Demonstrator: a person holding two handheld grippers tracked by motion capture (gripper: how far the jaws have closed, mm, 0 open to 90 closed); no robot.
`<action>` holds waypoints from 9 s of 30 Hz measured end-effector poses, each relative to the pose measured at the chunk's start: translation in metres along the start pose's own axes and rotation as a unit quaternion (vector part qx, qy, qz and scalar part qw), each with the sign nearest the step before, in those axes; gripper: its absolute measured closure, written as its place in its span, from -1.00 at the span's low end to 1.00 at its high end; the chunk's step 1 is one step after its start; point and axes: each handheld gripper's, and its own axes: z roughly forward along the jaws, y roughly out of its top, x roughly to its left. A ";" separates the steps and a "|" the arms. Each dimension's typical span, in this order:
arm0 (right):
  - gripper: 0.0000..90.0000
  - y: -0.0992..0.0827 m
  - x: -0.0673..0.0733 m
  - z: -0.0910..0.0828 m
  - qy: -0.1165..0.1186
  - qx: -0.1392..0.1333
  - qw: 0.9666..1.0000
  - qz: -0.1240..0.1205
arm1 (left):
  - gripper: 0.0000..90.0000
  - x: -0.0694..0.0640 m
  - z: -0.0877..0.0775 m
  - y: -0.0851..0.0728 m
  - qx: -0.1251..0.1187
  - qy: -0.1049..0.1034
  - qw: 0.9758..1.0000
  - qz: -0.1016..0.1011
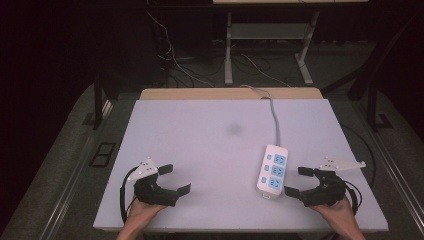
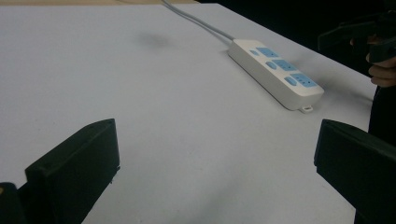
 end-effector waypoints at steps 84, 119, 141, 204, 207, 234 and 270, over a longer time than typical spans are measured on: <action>-0.99 0.057 -0.008 0.015 0.003 0.072 0.997 -0.012 | -1.00 0.004 0.001 -0.004 0.017 0.002 1.000 -0.004; -0.98 0.082 -0.026 0.047 0.001 0.132 0.991 -0.024 | -1.00 0.005 0.000 -0.004 0.017 0.001 1.000 -0.006; -0.98 0.102 -0.040 0.070 -0.006 0.178 0.983 -0.046 | -1.00 0.007 0.000 -0.004 0.017 0.001 1.000 -0.005; 0.99 0.094 -0.071 0.099 0.027 0.212 0.976 -0.053 | -1.00 0.011 0.001 -0.006 0.022 0.004 1.000 -0.007; 0.99 0.093 -0.072 0.100 0.028 0.215 0.975 -0.055 | -1.00 0.011 0.001 -0.006 0.022 0.004 1.000 -0.007; 1.00 0.086 -0.070 0.101 0.032 0.211 0.975 -0.060 | -1.00 0.011 0.002 -0.006 0.026 0.003 1.000 -0.004; 1.00 0.096 -0.070 0.081 0.015 0.189 0.980 -0.055 | -1.00 0.012 0.003 -0.006 0.025 0.003 1.000 -0.007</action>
